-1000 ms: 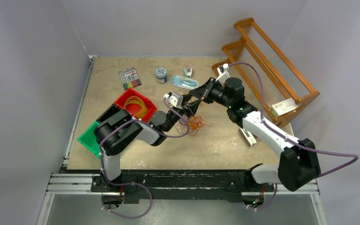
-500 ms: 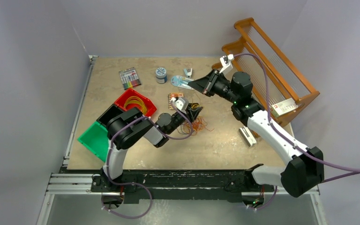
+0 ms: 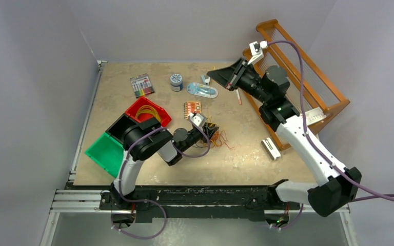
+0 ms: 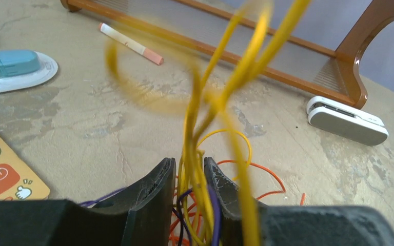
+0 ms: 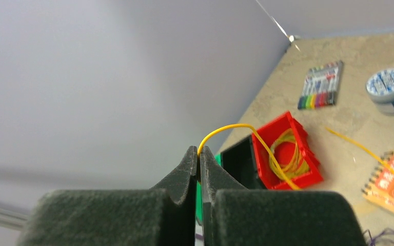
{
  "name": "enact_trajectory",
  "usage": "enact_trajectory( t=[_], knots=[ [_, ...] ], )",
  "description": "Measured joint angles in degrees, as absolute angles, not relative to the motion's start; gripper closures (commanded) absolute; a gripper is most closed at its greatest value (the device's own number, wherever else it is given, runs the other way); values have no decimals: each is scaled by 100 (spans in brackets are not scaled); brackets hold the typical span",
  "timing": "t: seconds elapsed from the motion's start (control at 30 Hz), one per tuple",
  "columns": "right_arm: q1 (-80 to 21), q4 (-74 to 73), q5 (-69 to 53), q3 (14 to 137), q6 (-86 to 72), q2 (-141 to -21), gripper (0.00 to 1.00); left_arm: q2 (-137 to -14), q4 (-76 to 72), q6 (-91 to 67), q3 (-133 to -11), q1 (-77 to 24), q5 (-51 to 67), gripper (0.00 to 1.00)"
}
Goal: Untangle the cables
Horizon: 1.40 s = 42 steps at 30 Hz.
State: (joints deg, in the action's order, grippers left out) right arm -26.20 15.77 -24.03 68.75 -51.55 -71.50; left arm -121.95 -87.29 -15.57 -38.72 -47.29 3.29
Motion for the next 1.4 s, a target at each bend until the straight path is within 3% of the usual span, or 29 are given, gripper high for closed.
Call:
enact_trajectory(
  t=[0.37,0.5,0.6,1.4],
  knots=[
    [-2416,1022,-2163,8171,-4554,-7150,100,-12204,-8729,-1592,-3712,-4729,421,76],
    [-2329,832,-2003,8576,-4311,-7150,100,-12204,-8729,-1594,-3684,-4729,434,85],
    [-2287,701,-1872,8842,-4121,-7148,100,-12204,-8729,-1594,-3684,-4729,449,100],
    [-2231,-252,-84,10460,-2342,-6875,100,-12208,-8731,-1614,-3684,-4729,530,100]
  ],
)
